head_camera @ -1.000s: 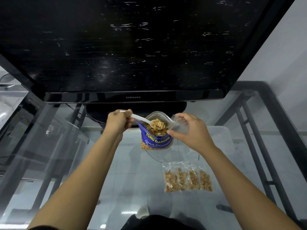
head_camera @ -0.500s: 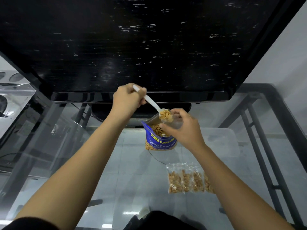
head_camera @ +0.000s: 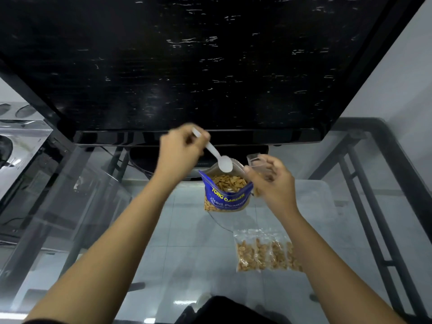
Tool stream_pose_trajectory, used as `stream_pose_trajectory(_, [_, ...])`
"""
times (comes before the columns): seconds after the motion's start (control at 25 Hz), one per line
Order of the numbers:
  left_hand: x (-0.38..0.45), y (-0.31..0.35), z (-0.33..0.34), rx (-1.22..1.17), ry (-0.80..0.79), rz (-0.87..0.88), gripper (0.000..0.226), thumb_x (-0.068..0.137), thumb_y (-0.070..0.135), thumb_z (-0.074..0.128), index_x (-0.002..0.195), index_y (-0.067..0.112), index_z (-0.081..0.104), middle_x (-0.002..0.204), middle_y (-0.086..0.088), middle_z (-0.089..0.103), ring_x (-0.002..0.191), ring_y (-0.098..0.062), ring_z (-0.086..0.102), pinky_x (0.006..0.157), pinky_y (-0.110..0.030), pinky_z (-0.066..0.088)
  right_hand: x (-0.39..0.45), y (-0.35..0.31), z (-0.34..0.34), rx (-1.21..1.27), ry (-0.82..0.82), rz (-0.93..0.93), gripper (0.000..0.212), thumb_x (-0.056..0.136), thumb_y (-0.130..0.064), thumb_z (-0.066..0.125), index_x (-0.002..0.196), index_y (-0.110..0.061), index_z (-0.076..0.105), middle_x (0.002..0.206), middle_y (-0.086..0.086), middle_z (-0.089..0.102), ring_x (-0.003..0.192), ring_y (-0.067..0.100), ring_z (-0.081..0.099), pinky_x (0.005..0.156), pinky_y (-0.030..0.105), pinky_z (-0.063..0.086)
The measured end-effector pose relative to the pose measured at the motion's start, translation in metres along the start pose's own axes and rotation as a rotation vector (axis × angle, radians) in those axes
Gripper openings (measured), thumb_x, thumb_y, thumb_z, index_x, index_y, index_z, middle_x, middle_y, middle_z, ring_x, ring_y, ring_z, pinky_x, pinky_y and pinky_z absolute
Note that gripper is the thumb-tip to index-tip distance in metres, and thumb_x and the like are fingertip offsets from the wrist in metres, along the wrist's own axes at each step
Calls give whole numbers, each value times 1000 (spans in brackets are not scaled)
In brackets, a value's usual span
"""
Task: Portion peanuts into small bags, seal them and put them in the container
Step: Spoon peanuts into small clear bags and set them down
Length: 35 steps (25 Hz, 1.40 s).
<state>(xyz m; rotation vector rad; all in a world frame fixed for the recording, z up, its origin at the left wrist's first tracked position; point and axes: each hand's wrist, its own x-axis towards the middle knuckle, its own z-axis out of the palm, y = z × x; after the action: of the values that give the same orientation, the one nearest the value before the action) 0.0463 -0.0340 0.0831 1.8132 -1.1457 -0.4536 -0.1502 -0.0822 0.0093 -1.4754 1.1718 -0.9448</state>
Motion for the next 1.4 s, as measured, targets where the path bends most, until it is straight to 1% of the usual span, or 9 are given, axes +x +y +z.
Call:
stream_pose_trajectory(0.08, [-15, -19, 23, 240, -251, 122, 12, 88, 22, 61, 88, 18, 73, 77, -7, 73, 68, -16, 65, 66, -29, 51, -4, 7, -6, -28, -41, 31, 38, 71, -38, 76, 103, -32, 57, 99, -9, 67, 94, 10, 65, 75, 26, 55])
stream_pose_trajectory(0.16, [-24, -28, 38, 271, -341, 121, 17, 90, 22, 59, 96, 14, 73, 80, -8, 74, 67, -15, 65, 63, -27, 52, -7, 13, -8, -50, -98, 64, 36, 71, -37, 76, 101, -29, 58, 98, -8, 68, 94, 9, 64, 75, 23, 53])
stream_pose_trajectory(0.24, [-25, -33, 47, 225, -281, 1, 19, 91, 22, 57, 96, 12, 72, 74, -12, 71, 61, -16, 62, 58, -26, 50, -9, 16, -8, -59, -113, 87, 39, 72, -37, 76, 105, -23, 60, 98, -7, 69, 92, 9, 66, 71, 20, 53])
stream_pose_trajectory(0.36, [-26, -34, 55, 134, -168, -222, 18, 90, 23, 56, 90, 13, 72, 78, -15, 72, 77, -29, 67, 72, -39, 57, -11, 18, -9, -32, -114, 122, 41, 72, -38, 75, 107, -22, 60, 97, -9, 70, 87, 10, 67, 65, 23, 54])
stream_pose_trajectory(0.56, [-24, -32, 60, 48, -186, -394, 20, 88, 25, 59, 70, 25, 67, 82, -9, 71, 85, -25, 66, 79, -43, 57, -9, 21, -12, -23, -163, 122, 39, 74, -36, 74, 107, -21, 59, 98, -7, 71, 87, 12, 68, 69, 31, 55])
stream_pose_trajectory(0.76, [-20, -36, 53, -199, -92, -650, 14, 89, 17, 58, 87, 6, 67, 69, -6, 67, 41, -3, 57, 40, -15, 40, -7, 24, -14, -24, -194, 116, 38, 75, -35, 74, 108, -22, 58, 102, -6, 70, 97, 8, 65, 66, 13, 53])
stream_pose_trajectory(0.92, [-15, -41, 45, -367, -93, -707, 11, 90, 17, 56, 91, 8, 63, 70, -4, 67, 41, -1, 57, 45, -17, 38, -5, 20, -16, -50, -172, 91, 43, 74, -37, 74, 110, -23, 58, 105, -5, 69, 97, 9, 64, 69, 15, 52])
stream_pose_trajectory(1.16, [-9, -49, 29, -466, -36, -783, 9, 91, 16, 55, 90, 8, 59, 54, -1, 63, 35, -1, 53, 33, -12, 36, 2, 3, -22, -291, -145, -33, 51, 70, -39, 77, 114, -22, 57, 103, -10, 63, 91, 6, 60, 65, 10, 50])
stream_pose_trajectory(1.4, [3, -51, 9, -514, 37, -768, 6, 91, 15, 55, 90, 9, 59, 61, -2, 58, 37, -1, 54, 35, -12, 39, 11, -7, -12, -693, -215, -254, 55, 70, -46, 74, 114, -18, 58, 106, 0, 64, 89, 17, 60, 76, 29, 48])
